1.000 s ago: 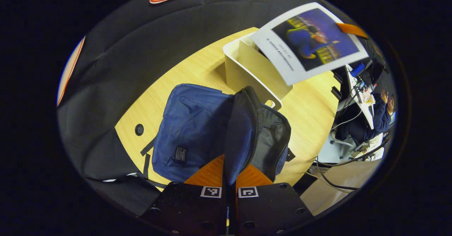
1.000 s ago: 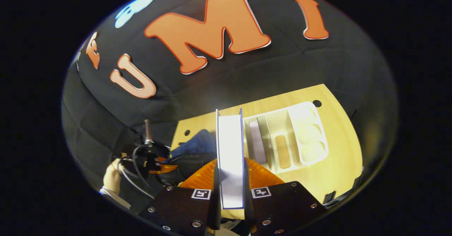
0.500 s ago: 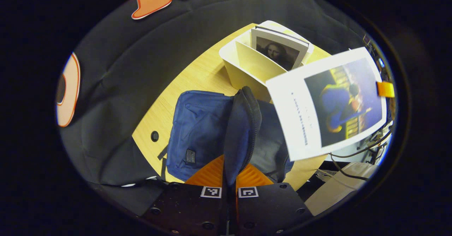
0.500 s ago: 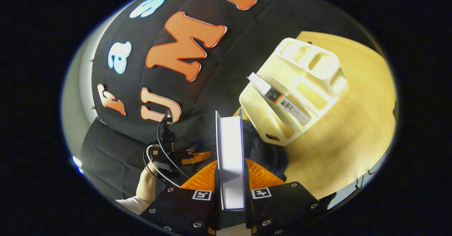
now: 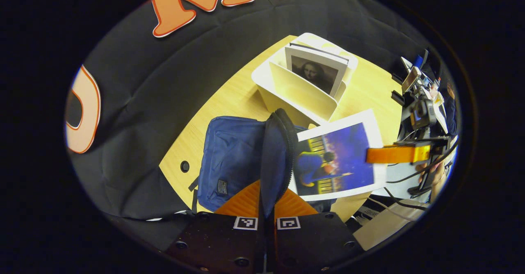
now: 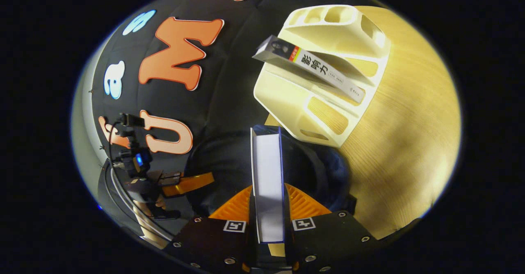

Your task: Open the schoolbag, grab two books from the bookshelf and put them into the schoolbag.

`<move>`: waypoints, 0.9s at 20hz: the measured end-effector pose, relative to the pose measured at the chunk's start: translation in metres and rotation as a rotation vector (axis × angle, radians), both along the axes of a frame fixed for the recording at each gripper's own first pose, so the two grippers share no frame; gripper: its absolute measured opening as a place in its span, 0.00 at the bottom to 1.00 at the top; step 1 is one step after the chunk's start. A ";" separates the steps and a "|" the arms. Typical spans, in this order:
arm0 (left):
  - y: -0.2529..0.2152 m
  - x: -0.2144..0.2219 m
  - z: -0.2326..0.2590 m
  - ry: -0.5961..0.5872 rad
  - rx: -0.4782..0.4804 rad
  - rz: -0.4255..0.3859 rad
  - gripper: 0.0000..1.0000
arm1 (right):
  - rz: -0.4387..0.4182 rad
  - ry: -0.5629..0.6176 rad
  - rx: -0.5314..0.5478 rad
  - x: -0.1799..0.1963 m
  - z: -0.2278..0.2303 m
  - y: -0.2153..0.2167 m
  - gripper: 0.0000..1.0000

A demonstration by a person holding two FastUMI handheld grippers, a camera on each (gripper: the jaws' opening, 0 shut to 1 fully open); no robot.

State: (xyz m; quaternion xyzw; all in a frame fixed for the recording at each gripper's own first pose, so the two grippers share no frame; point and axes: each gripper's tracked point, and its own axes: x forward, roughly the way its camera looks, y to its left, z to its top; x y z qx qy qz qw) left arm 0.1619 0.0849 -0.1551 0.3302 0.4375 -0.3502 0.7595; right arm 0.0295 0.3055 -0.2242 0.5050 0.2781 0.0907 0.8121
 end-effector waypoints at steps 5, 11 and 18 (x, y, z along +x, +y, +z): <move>-0.004 -0.006 -0.003 0.051 -0.048 0.023 0.03 | -0.009 0.074 -0.022 0.048 -0.027 0.048 0.26; -0.004 -0.007 -0.001 0.070 -0.061 0.017 0.03 | 0.027 0.211 -0.056 0.077 -0.047 0.092 0.28; 0.001 0.004 -0.005 0.067 -0.061 0.018 0.03 | 0.053 0.202 -0.091 0.039 -0.023 0.058 0.95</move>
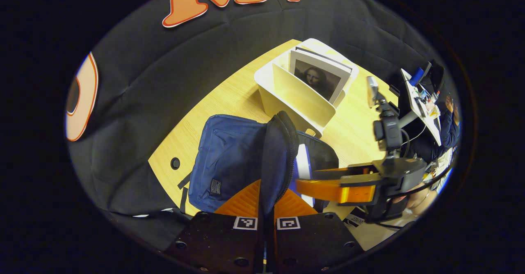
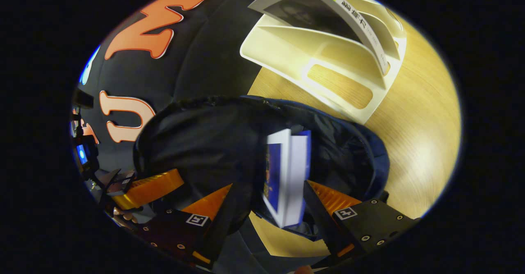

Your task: Open the schoolbag, grab two books from the bookshelf and put them into the schoolbag.

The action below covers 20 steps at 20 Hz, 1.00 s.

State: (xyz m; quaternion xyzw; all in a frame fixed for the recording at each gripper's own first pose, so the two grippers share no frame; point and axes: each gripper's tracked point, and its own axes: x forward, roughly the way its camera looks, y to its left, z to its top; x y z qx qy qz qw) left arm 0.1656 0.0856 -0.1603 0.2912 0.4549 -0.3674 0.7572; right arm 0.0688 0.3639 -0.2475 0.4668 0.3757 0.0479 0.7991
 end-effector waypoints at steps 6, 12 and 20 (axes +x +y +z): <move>-0.011 -0.006 -0.006 -0.009 0.015 -0.068 0.03 | 0.068 -0.049 -0.156 -0.052 0.042 -0.079 0.97; -0.008 -0.006 -0.011 -0.010 -0.002 -0.067 0.03 | 0.083 -0.170 -0.459 0.001 0.156 -0.170 0.97; -0.006 -0.007 -0.012 -0.001 -0.014 -0.054 0.03 | 0.309 -0.061 -0.823 0.105 0.183 -0.201 0.98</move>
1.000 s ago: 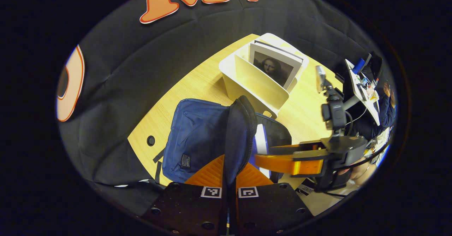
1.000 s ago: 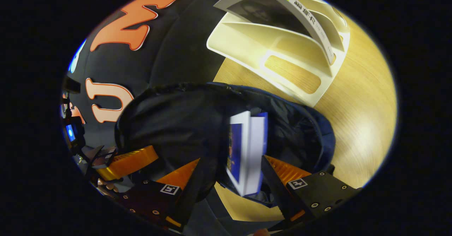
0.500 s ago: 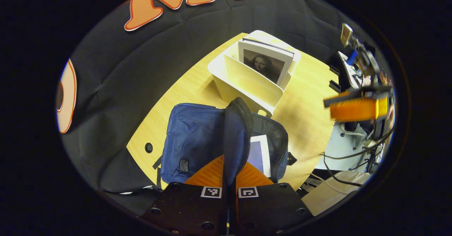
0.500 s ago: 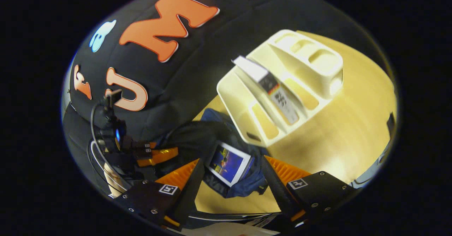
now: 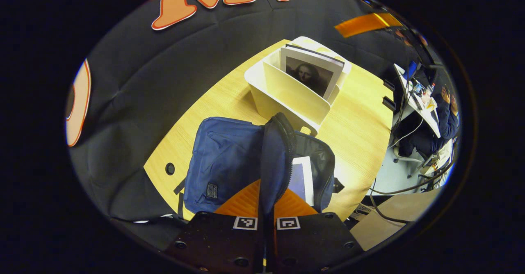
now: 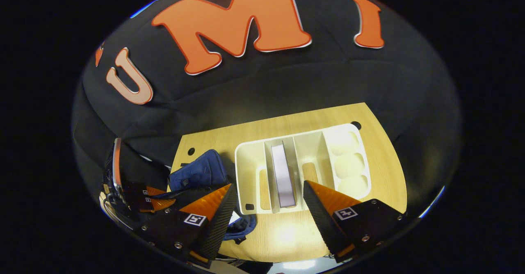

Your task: Open the schoolbag, grab two books from the bookshelf and put them into the schoolbag.

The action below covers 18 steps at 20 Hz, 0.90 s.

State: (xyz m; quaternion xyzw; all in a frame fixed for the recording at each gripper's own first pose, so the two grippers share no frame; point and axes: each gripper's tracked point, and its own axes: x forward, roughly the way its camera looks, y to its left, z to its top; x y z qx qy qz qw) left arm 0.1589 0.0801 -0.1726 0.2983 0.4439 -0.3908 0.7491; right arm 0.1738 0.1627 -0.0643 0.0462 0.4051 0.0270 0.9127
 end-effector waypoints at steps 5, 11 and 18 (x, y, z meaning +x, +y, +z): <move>-0.001 0.000 -0.001 0.002 0.008 0.009 0.03 | 0.053 0.125 -0.138 0.035 -0.035 -0.009 0.98; 0.003 0.000 -0.002 0.005 0.006 0.027 0.03 | 0.095 0.269 -0.193 0.047 -0.089 -0.007 0.98; 0.007 -0.002 -0.004 0.009 0.000 0.041 0.03 | 0.088 0.359 -0.231 0.047 -0.125 -0.016 0.60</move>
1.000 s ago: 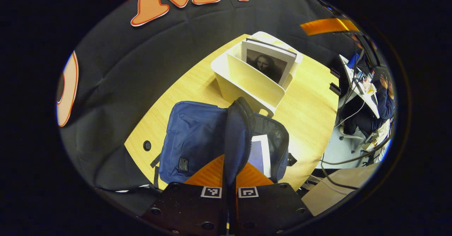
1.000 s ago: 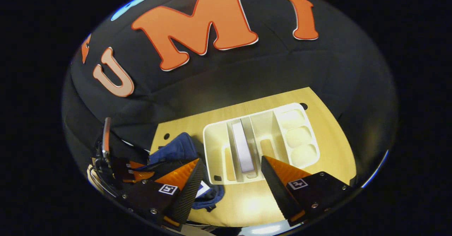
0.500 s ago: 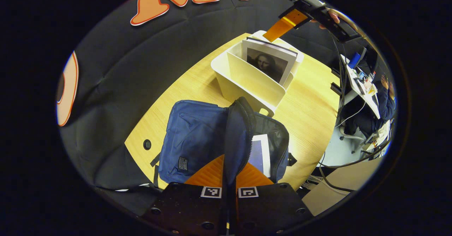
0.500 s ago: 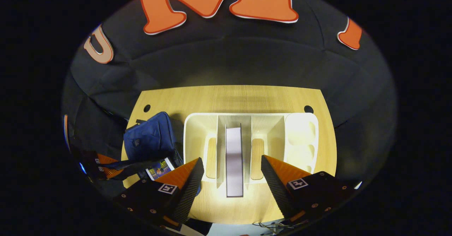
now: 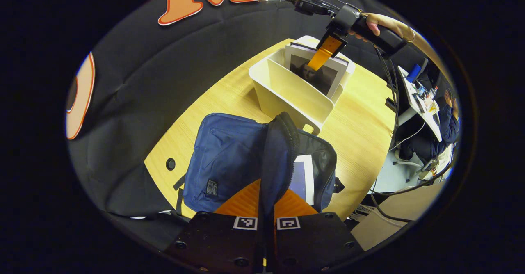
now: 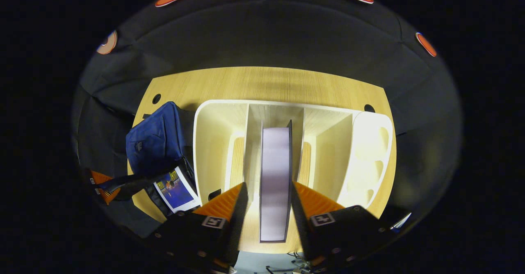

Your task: Open the schoolbag, grab two books from the bookshelf and put them into the schoolbag.

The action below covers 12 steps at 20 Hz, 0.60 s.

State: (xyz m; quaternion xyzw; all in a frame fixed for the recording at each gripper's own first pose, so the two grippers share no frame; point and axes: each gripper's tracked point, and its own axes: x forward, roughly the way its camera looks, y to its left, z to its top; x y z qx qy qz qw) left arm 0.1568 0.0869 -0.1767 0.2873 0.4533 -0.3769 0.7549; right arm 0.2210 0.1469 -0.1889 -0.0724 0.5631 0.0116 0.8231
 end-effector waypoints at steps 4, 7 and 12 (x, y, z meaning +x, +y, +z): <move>-0.001 -0.001 0.000 0.000 0.002 0.000 0.03 | -0.015 -0.011 -0.003 -0.003 0.008 -0.001 0.28; -0.002 -0.002 -0.003 0.003 0.000 0.006 0.03 | -0.058 -0.068 0.026 -0.003 0.029 -0.005 0.27; -0.004 -0.002 -0.004 0.008 0.004 -0.001 0.03 | -0.107 -0.179 0.118 -0.021 0.095 -0.019 0.27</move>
